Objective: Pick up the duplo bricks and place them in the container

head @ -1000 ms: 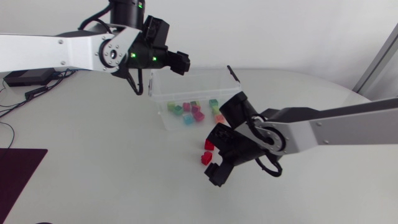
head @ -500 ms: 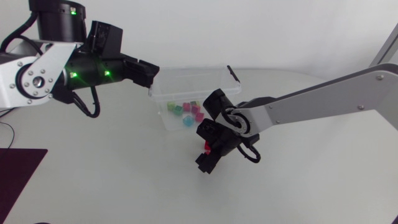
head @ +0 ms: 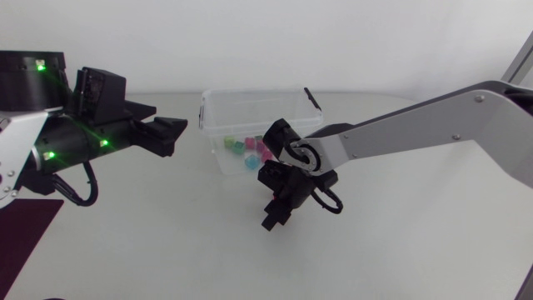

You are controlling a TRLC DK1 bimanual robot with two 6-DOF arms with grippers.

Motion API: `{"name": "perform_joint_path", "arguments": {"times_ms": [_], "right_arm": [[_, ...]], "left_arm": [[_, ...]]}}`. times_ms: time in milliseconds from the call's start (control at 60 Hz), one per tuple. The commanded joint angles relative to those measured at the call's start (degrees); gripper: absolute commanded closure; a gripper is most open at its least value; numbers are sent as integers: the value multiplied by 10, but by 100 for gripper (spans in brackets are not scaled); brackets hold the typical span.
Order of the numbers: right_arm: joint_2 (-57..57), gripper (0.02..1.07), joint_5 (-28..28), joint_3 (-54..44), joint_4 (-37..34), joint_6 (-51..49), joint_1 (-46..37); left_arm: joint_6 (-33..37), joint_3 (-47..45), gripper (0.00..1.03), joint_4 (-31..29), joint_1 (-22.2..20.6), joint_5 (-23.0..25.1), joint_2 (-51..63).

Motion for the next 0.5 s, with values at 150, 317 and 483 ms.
{"name": "perform_joint_path", "arguments": {"times_ms": [150, 317, 483], "right_arm": [[-122, 79, 12, 14, -77, -3, 1], [-197, 79, 12, 75, -120, 2, -17], [-203, 79, 12, 138, -110, 20, -39]], "left_arm": [[8, -70, 11, -19, 8, -3, -88], [-3, -123, 11, -4, 12, -27, -130], [-12, -171, 9, 19, 12, -61, -165]]}}
